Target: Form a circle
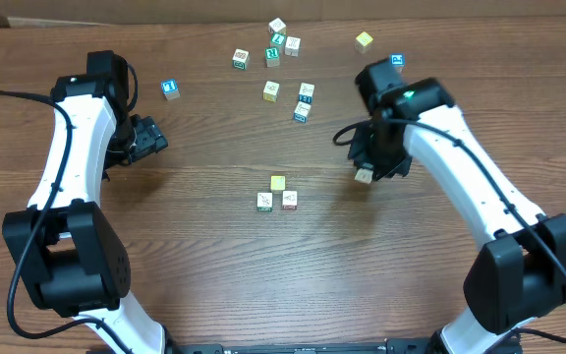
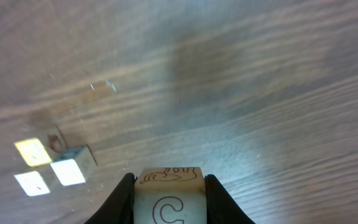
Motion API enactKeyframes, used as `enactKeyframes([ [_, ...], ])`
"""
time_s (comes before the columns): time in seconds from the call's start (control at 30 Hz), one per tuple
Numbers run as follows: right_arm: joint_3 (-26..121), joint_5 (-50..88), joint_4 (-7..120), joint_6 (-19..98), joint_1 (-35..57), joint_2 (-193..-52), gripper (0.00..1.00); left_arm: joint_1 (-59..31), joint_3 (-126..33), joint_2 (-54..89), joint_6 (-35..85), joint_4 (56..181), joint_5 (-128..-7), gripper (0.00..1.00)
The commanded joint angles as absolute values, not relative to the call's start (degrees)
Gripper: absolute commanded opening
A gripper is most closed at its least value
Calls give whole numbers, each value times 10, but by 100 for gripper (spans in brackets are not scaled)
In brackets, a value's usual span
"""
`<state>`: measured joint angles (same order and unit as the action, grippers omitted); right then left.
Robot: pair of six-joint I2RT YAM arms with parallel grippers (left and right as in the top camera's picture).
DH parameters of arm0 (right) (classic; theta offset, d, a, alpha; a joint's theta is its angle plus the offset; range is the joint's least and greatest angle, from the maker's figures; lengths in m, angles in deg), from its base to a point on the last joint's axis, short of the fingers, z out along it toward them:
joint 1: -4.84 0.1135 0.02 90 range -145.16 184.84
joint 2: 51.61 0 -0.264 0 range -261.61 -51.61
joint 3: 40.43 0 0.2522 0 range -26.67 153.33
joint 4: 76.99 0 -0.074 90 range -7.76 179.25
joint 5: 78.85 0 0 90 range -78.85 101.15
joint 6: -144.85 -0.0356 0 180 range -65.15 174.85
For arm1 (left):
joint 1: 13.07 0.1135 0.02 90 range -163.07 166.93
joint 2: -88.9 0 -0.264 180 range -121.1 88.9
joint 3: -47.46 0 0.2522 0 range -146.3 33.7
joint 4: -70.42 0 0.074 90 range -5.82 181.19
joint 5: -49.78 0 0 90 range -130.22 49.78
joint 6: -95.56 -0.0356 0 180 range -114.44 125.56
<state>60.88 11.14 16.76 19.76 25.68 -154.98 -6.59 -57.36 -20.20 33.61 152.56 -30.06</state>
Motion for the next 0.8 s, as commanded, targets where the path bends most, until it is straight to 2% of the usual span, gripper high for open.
enactKeyframes([
  [0.0,583,115,181,173,278,-1548,20,-67,-583,-192,326,1527,-293,100],
  [0.77,450,163,262,171,451,-1548,21,-67,-583,-192,326,1527,-293,100],
])
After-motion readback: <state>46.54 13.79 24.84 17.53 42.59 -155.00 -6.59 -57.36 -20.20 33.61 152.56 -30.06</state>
